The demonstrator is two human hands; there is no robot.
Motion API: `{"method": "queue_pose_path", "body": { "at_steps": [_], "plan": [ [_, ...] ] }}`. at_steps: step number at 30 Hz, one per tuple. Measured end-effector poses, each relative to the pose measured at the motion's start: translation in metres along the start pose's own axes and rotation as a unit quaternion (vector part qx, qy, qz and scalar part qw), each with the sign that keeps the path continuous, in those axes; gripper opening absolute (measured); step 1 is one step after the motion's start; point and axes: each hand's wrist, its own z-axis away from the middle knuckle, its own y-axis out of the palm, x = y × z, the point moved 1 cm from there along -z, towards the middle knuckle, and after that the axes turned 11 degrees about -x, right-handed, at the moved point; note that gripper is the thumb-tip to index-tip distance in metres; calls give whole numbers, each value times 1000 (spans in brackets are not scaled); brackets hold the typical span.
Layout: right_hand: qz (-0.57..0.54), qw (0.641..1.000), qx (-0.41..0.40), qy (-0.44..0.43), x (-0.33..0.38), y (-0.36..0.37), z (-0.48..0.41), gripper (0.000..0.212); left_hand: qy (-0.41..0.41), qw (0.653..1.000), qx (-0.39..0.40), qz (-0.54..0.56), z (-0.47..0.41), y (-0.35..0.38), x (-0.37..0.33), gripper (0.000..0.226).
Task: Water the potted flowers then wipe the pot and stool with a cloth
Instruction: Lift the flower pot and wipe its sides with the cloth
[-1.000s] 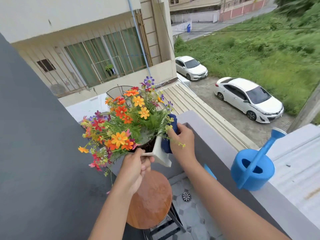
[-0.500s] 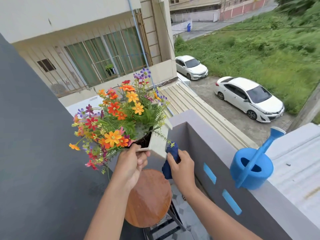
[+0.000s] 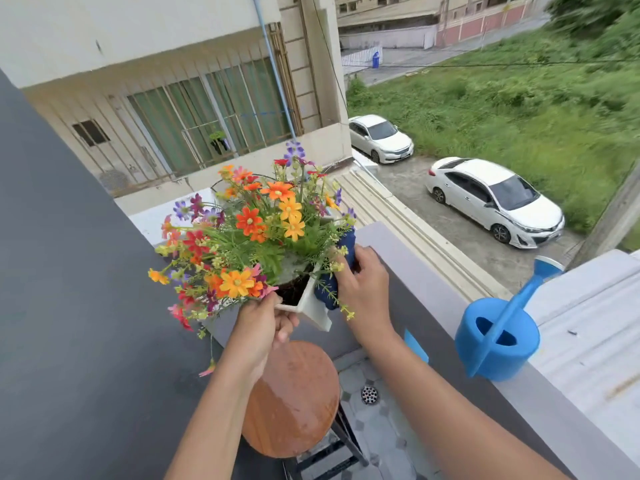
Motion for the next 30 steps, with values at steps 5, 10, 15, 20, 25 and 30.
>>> {"method": "queue_pose_path", "body": {
  "at_steps": [5, 10, 15, 20, 25, 30],
  "plan": [
    [23, 1000, -8, -2, -3, -3, -40, 35, -31, 998, 41, -28, -5, -14, -4, 25],
    [-26, 990, 101, 92, -6, -15, -69, 36, -40, 997, 59, -24, -20, -30, -8, 28],
    [18, 967, 207, 146, 7, -22, -78, 27, -15, 995, 70, -65, -26, -44, -17, 33],
    [15, 949, 244, 198, 12, -23, -78, 18, -12, 992, 98, -82, -32, -52, -24, 38],
    [53, 944, 278, 172, 21, -28, -66, 11, -24, 991, 106, -81, -36, -55, -18, 37],
    [62, 956, 240, 155, 11, -26, -62, 28, -29, 993, 88, -80, -37, -52, -11, 32]
  ]
}}
